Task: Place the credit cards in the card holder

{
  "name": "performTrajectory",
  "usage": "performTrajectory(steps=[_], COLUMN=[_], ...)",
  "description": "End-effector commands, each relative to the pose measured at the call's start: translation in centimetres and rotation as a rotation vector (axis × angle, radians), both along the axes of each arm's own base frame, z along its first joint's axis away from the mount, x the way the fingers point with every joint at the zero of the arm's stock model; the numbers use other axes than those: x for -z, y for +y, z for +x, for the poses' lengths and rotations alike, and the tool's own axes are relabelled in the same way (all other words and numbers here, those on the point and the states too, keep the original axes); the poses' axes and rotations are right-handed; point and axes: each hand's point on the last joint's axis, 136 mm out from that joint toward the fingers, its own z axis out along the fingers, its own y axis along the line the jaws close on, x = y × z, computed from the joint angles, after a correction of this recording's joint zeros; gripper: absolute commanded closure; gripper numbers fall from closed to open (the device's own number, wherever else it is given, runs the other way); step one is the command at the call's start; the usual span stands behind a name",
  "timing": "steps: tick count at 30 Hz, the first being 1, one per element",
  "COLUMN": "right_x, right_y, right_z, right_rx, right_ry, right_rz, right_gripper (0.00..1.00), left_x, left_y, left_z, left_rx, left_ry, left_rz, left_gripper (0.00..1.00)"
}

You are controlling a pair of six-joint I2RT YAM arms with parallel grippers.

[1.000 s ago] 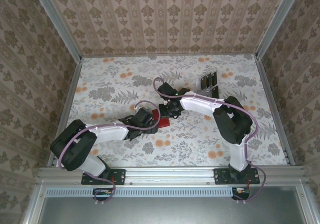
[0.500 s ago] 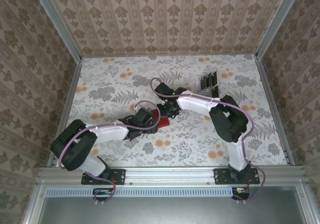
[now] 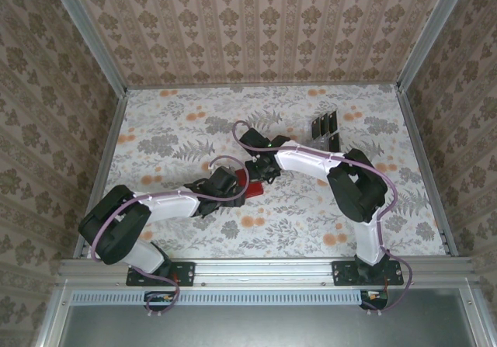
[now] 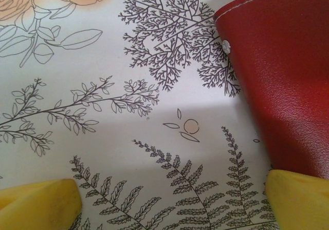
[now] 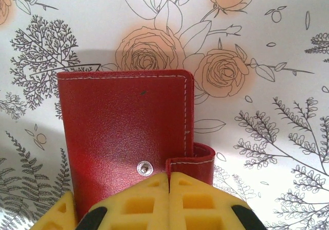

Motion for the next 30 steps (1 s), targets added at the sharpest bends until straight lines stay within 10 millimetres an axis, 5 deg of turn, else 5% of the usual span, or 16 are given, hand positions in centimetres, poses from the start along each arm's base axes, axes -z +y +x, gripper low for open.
performTrajectory(steps=[1,16,30], right_x=[-1.1,0.5,-0.1], right_y=[-0.4,1.6,0.0], right_z=[0.0,-0.4,-0.2], right_rx=[-0.017,-0.062,-0.058], right_ry=[-0.018,0.019,-0.025], right_rz=[-0.032,-0.04,-0.105], right_gripper=[1.0,1.0,1.0], left_x=[5.8,6.0,6.3], left_y=[1.2,1.4,1.5], left_z=[-3.8,-3.8,-3.9], left_rx=[0.011,0.007,0.006], left_ry=[0.224,0.228,0.235], left_rz=[-0.001,-0.002,-0.006], left_gripper=[0.01,0.0,0.01])
